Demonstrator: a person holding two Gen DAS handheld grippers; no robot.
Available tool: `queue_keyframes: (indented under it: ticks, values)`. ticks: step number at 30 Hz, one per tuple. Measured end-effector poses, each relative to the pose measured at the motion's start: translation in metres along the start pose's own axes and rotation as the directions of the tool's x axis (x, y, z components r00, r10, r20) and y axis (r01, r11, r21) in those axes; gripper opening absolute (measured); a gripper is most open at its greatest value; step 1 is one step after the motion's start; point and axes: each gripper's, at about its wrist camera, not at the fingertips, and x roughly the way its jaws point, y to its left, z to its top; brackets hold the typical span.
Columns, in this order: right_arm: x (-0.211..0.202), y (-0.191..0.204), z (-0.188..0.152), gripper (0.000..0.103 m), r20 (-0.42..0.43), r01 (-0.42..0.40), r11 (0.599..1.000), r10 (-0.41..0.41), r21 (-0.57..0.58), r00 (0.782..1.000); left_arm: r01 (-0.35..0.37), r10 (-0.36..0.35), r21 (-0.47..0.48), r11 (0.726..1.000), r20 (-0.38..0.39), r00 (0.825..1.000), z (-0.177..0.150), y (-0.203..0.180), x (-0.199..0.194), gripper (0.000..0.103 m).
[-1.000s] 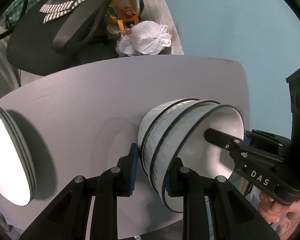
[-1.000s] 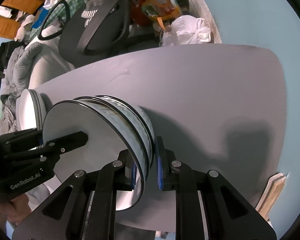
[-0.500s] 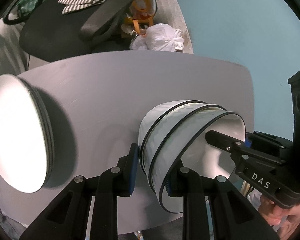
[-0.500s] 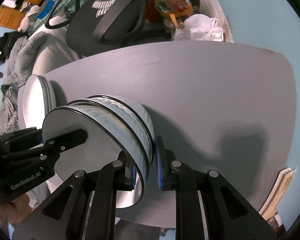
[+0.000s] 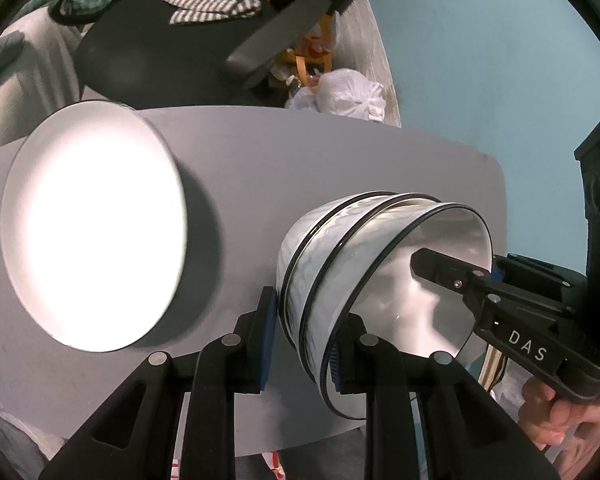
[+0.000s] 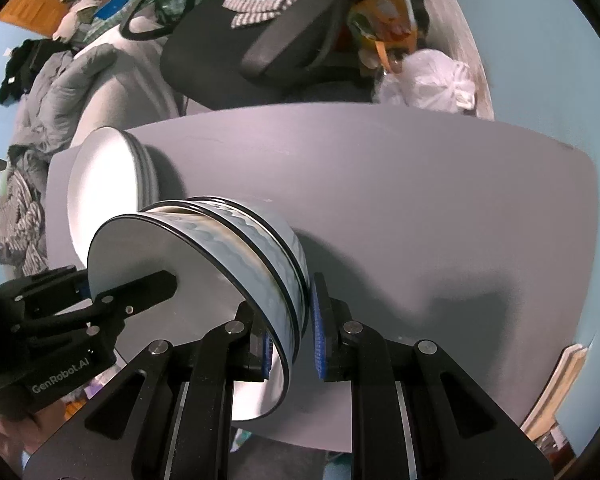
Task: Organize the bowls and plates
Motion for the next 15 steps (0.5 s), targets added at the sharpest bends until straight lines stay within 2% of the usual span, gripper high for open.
queue_keyframes:
  ticks: [15]
  values:
    - [-0.014, 0.077, 0.029, 0.016, 0.057, 0.027, 0.993, -0.021, -0.114, 0.998, 0.018, -0.01, -0.084, 0.996, 0.09, 0.996, 0.004, 0.049, -0.057, 0.022]
